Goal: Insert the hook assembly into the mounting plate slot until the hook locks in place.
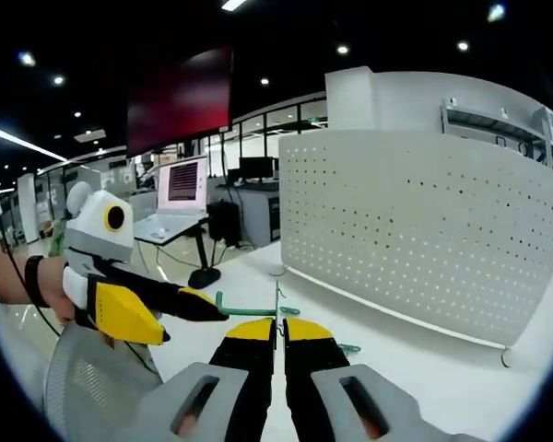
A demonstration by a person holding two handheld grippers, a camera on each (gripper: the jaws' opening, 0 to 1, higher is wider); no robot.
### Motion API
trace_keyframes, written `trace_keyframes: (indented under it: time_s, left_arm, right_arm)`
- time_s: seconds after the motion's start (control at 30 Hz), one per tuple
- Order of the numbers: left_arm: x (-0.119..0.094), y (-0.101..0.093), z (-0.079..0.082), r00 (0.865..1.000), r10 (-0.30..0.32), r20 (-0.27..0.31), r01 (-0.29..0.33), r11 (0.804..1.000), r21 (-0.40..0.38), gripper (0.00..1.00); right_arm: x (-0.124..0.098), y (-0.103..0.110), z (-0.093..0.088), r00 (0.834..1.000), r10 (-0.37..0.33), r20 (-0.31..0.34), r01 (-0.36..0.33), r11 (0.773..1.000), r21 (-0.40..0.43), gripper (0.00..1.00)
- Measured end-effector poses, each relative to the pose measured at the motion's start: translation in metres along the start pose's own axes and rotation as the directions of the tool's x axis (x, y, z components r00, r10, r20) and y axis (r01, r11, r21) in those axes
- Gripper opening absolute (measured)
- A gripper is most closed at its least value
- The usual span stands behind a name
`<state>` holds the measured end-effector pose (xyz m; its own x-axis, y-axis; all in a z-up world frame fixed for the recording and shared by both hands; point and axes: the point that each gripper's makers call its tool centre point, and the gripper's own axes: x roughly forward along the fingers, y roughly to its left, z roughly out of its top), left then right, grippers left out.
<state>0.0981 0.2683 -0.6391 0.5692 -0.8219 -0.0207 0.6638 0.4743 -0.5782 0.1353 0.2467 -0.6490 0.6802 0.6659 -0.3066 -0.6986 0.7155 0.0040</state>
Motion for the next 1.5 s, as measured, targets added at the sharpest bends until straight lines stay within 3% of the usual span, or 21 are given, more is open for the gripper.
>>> trace_keyframes:
  time_s: [0.17, 0.37, 0.73, 0.97, 1.27, 1.5]
  left_arm:
    - [0.003, -0.004, -0.002, 1.0, -0.006, 0.005, 0.006, 1.0, 0.028, 0.46]
    - [0.005, -0.006, 0.003, 0.999, 0.001, 0.044, -0.001, 1.0, -0.007, 0.44]
    - [0.008, -0.007, 0.009, 0.997, 0.0, 0.071, 0.003, 0.999, -0.041, 0.31]
    - [0.009, -0.006, 0.017, 0.992, -0.01, 0.125, 0.016, 0.999, -0.051, 0.2]
    - [0.005, 0.003, 0.019, 0.989, 0.014, 0.147, -0.004, 0.998, -0.068, 0.09]
    - [0.004, 0.005, 0.019, 0.989, 0.016, 0.149, 0.001, 0.994, -0.112, 0.12]
  right_arm:
    - [-0.001, 0.002, 0.002, 1.0, -0.009, 0.011, 0.009, 1.0, -0.006, 0.01]
    - [-0.004, 0.004, 0.003, 1.0, -0.014, 0.009, 0.014, 1.0, -0.022, 0.01]
    - [-0.006, 0.011, 0.007, 1.0, -0.007, 0.029, 0.008, 1.0, -0.019, 0.01]
    - [-0.004, 0.017, 0.01, 0.998, 0.019, 0.052, -0.019, 1.0, 0.008, 0.01]
    - [-0.004, 0.024, 0.016, 0.996, 0.023, 0.088, -0.02, 0.999, -0.033, 0.01]
    - [-0.005, 0.021, 0.021, 0.994, -0.015, 0.107, 0.027, 0.993, -0.114, 0.01]
